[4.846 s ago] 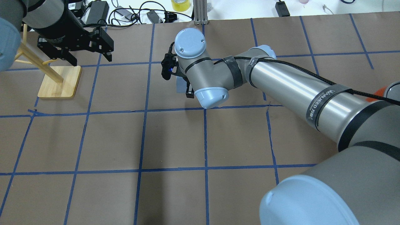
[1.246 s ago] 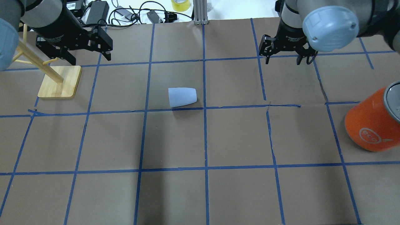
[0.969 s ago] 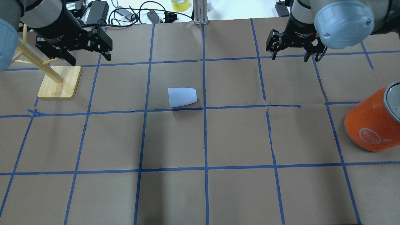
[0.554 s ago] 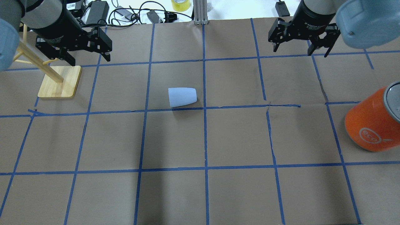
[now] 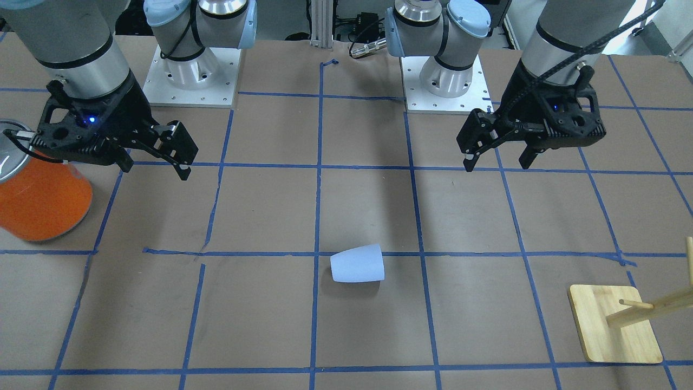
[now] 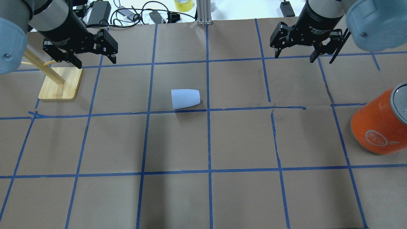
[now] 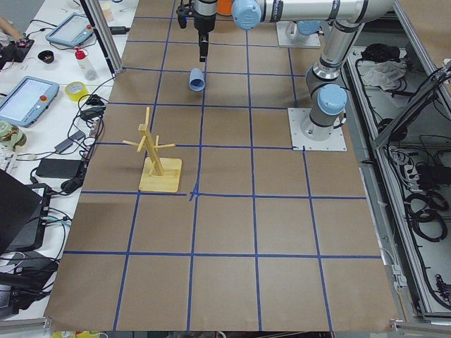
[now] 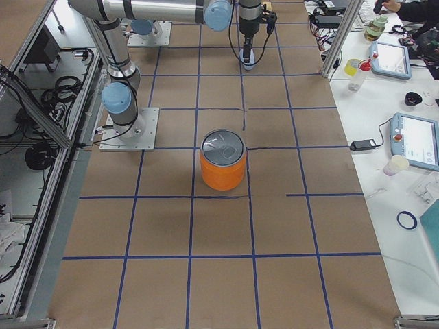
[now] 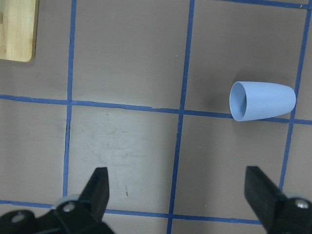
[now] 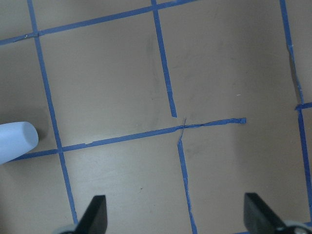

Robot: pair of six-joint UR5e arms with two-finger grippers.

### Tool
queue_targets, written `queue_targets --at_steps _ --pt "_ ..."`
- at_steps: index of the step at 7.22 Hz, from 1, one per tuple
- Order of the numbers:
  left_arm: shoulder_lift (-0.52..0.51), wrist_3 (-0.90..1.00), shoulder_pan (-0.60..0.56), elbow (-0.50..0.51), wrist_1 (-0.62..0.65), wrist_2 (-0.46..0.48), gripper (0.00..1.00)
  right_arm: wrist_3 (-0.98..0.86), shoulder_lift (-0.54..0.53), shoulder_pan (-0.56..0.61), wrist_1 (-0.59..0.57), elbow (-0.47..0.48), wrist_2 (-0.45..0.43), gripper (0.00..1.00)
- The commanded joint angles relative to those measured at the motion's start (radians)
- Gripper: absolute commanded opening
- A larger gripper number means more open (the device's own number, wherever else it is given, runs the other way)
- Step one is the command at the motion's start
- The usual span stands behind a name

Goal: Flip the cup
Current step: 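Reach the left gripper toward the open mouth of the lying cup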

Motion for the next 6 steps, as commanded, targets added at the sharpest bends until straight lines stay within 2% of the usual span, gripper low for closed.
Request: queue_targets --at_steps 1,3,4,5,6 --pt "-0.053 0.002 0.004 -0.123 0.203 -0.204 1.00 0.000 -0.001 0.000 0.019 0.002 -0.025 1.00" --pt "-0.140 0.002 0.005 -0.226 0.370 -0.398 1.00 -0.002 0.012 0.000 0.018 0.002 -0.057 1.00" --pt "-0.174 0.003 0.005 -0.236 0.379 -0.430 1.00 -0.002 0.021 -0.001 0.009 0.003 -0.043 1.00" --pt "-0.215 0.006 0.005 -0.246 0.380 -0.511 1.00 0.000 0.042 -0.001 0.012 0.003 -0.042 1.00" --pt "-0.255 0.009 0.005 -0.248 0.385 -0.658 1.00 0.000 0.042 -0.001 0.013 0.003 -0.045 1.00"
